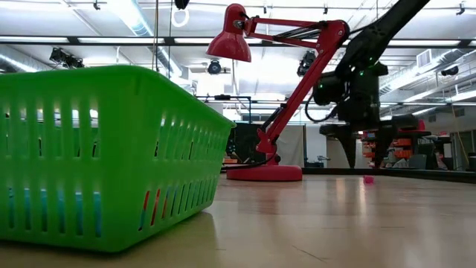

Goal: Pick & Place Markers
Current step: Put the pink pen into the orange bin

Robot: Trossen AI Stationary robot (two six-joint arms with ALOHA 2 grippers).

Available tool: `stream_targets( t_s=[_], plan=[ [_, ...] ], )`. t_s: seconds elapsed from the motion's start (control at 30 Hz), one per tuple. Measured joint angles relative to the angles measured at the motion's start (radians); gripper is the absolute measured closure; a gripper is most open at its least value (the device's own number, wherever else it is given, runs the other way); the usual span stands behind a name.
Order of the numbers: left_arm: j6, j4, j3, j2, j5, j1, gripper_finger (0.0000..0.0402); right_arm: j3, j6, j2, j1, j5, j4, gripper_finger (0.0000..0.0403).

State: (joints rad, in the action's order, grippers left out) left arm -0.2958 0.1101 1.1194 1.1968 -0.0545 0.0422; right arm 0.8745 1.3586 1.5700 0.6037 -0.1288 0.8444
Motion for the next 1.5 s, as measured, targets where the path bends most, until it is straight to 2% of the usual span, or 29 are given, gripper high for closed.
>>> stream_targets(
  t_s=[0.2,0.33,0.57,0.83,0.9,1.23,1.5],
  plan=[
    [0.0,0.002,0.0,0.0,-0.002,0.0,0.0239,0.0,0.014,0.067,0.0,-0.009,-0.017,0.0172],
    [-0.001,0.026,0.0,0.0,-0.004,0.0,0.0239,0.0,0.016,0.091,0.0,-0.011,-0.056,0.0189],
    [-0.008,0.045,0.0,0.0,-0.004,0.0,0.0239,-0.015,0.034,0.11,-0.001,-0.011,-0.072,0.0264],
    [-0.007,0.046,0.0,0.0,-0.004,0.0,0.0239,-0.027,0.032,0.111,-0.002,-0.014,-0.07,0.0375],
    [-0.006,0.046,0.0,0.0,-0.004,0.0,0.0239,-0.027,0.03,0.111,-0.002,-0.015,-0.066,0.039],
    [-0.004,0.058,0.0,0.0,-0.004,0.0,0.0239,-0.033,-0.086,0.077,-0.003,-0.022,-0.063,0.0393],
    [0.032,0.078,0.0,0.0,-0.007,-0.002,0.0239,-0.036,-0.133,-0.048,-0.004,-0.024,0.11,0.0393]
  ],
)
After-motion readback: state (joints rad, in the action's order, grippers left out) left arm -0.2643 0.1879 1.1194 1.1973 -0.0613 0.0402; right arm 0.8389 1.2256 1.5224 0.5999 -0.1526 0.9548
